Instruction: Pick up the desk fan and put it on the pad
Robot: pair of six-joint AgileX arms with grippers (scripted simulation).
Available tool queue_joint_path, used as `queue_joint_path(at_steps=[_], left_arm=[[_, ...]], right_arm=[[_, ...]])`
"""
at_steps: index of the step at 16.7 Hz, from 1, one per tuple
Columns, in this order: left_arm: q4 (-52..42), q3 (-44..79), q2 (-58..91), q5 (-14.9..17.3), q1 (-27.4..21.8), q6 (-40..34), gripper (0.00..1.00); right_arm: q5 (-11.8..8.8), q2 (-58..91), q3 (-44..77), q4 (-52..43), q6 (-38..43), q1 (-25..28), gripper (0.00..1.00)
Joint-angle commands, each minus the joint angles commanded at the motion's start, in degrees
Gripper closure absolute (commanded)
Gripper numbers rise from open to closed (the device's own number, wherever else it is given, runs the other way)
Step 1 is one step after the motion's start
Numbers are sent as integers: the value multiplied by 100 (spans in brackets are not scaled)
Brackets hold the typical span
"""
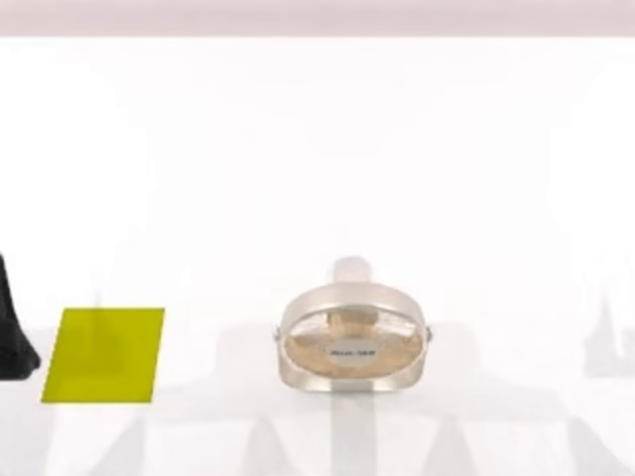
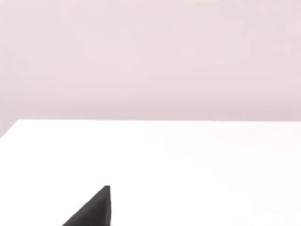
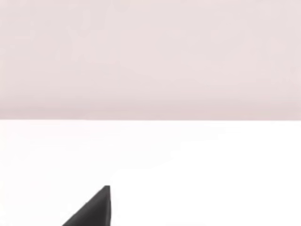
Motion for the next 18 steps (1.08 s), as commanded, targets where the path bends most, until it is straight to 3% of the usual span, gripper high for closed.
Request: queue_joint_path(at_steps=[4, 8, 18], left_arm=[[-155, 116, 160, 25, -86, 73, 0], [-990, 876, 1057, 108, -535, 463, 0], [-4290, 5414, 5264, 253, -2519, 2105, 0]], right_arm=[[0, 0, 0, 0, 0, 0, 0], [0, 0, 0, 0, 0, 0, 0], [0, 0, 0, 0, 0, 0, 0]])
